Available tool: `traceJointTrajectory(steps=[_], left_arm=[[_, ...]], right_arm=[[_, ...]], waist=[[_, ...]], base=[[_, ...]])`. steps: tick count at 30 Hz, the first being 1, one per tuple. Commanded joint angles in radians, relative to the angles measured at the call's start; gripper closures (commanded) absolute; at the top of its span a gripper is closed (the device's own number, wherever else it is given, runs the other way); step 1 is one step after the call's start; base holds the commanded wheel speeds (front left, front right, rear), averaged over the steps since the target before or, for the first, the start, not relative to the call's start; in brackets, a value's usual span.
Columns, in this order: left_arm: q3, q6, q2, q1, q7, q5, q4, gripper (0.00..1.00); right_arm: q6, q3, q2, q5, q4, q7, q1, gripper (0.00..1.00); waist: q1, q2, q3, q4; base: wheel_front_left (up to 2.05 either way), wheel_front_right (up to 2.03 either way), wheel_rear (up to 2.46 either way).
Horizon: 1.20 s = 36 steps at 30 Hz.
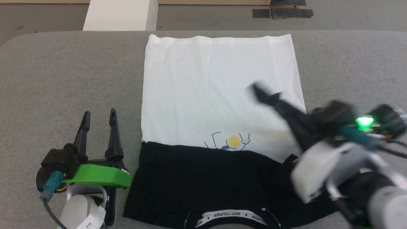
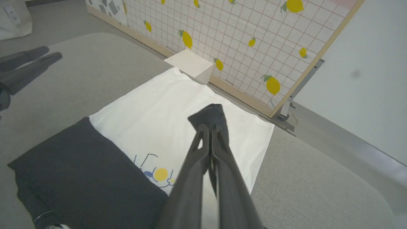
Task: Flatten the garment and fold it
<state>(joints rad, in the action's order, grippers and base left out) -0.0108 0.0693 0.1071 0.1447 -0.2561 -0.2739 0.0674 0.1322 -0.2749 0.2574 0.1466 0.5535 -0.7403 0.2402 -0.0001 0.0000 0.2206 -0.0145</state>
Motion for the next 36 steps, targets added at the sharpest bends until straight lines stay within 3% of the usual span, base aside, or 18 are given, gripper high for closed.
traceJointTrajectory(steps=[1, 6, 12, 20, 25, 26, 27, 28, 36], left_arm=[[0.002, 0.001, 0.002, 0.002, 0.002, -0.003, 0.002, 0.0], [0.014, 0.001, -0.001, 0.014, 0.002, -0.007, 0.008, 0.0], [0.034, 0.003, -0.009, 0.026, 0.0, -0.011, 0.022, 0.0], [0.039, 0.006, -0.013, 0.038, -0.003, -0.015, 0.039, 0.0], [0.044, 0.008, -0.017, 0.046, -0.004, -0.015, 0.046, 0.0], [0.045, 0.008, -0.017, 0.047, -0.004, -0.016, 0.048, 0.0], [0.045, 0.008, -0.018, 0.048, -0.004, -0.016, 0.049, 0.0], [0.043, 0.007, -0.018, 0.047, -0.005, -0.017, 0.051, 0.0], [0.039, 0.008, -0.009, 0.027, -0.005, -0.014, 0.057, 0.0]], right_arm=[[-0.002, -0.062, -0.01, -0.005, -0.036, 0.008, 0.031, 1.0], [-0.002, -0.269, -0.076, 0.006, -0.24, 0.064, 0.099, 1.0], [-0.002, -0.424, -0.13, 0.02, -0.483, 0.14, 0.155, 1.0], [-0.002, -0.519, -0.184, 0.03, -0.71, 0.235, 0.23, 1.0], [-0.002, -0.539, -0.197, 0.045, -0.814, 0.237, 0.24, 0.97], [-0.002, -0.548, -0.198, 0.053, -0.829, 0.231, 0.238, 0.66], [-0.002, -0.554, -0.198, 0.06, -0.835, 0.227, 0.238, 0.44], [-0.002, -0.552, -0.199, 0.08, -0.844, 0.222, 0.235, 0.0], [-0.002, -0.427, -0.202, 0.183, -0.734, 0.326, 0.205, 0.0]], waist=[[0.0001, 0.0, 0.005, 0.0], [0.0001, 0.0, 0.017, 0.017], [0.0001, 0.0, 0.033, 0.048], [0.0001, 0.0, 0.046, 0.072], [0.0001, 0.0, 0.048, 0.083], [0.0001, 0.0, 0.048, 0.084], [0.0001, 0.0, 0.047, 0.084], [0.0001, 0.0, 0.045, 0.082], [0.0001, 0.0, 0.011, 0.05]], base=[[0.0, 0.0, 0.0], [0.0, 0.0, 0.0], [0.0, 0.0, 0.0], [0.0, 0.0, 0.0], [0.0, 0.0, 0.0], [0.0, 0.0, 0.0], [0.0, 0.0, 0.0], [0.0, 0.0, 0.0], [0.0, 0.0, 0.0]])
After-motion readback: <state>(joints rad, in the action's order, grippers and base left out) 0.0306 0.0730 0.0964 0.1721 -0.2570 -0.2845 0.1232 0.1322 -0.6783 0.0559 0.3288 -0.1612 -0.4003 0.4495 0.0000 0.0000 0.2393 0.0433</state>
